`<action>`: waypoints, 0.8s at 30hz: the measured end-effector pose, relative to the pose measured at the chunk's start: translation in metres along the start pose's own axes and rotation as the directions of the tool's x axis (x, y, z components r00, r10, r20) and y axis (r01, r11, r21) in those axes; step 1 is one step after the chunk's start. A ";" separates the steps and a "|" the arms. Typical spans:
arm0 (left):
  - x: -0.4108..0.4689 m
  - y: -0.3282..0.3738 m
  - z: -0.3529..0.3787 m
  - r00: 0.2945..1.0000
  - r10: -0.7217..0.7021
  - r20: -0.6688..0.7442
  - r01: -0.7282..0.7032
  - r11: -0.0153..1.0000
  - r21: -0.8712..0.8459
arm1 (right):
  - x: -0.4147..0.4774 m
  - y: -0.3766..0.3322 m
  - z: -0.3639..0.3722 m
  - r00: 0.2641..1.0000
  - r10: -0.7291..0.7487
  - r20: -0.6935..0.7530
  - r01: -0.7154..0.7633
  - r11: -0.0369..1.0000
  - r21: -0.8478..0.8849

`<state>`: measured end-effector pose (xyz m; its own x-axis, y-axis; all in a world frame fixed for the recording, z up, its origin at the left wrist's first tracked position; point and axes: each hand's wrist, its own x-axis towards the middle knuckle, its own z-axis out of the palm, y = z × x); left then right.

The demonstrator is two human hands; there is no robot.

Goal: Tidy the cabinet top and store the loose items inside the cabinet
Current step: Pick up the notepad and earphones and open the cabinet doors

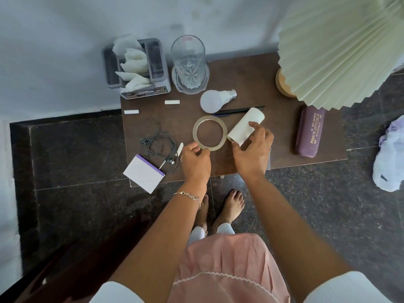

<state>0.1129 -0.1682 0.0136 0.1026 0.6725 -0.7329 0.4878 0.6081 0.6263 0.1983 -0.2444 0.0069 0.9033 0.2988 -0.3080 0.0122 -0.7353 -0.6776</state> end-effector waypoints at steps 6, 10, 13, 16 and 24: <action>0.000 0.004 -0.002 0.999 0.004 0.035 -0.004 1.000 -0.007 | -0.001 -0.002 -0.001 1.000 0.002 -0.007 -0.002 1.000 -0.029; -0.002 0.003 -0.008 0.998 0.010 0.061 -0.010 1.000 0.006 | -0.013 -0.007 -0.001 0.999 0.002 -0.045 -0.003 0.999 -0.038; -0.006 0.001 -0.017 0.997 0.029 0.066 -0.029 1.000 -0.005 | -0.029 -0.015 0.003 0.998 -0.006 -0.070 0.001 0.998 -0.069; -0.008 -0.002 -0.031 0.997 0.062 0.035 -0.061 0.998 -0.035 | -0.049 -0.022 0.013 0.997 -0.041 -0.060 0.033 0.992 -0.118; 0.001 -0.018 -0.095 0.958 0.056 -0.281 -0.068 0.997 -0.031 | -0.100 -0.037 0.054 0.969 -0.163 0.187 0.192 0.970 -0.147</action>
<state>0.0214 -0.1385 0.0271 -0.1180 0.7973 -0.5920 0.4530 0.5737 0.6824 0.0847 -0.2147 0.0268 0.7926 0.5232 -0.3132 0.2477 -0.7456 -0.6186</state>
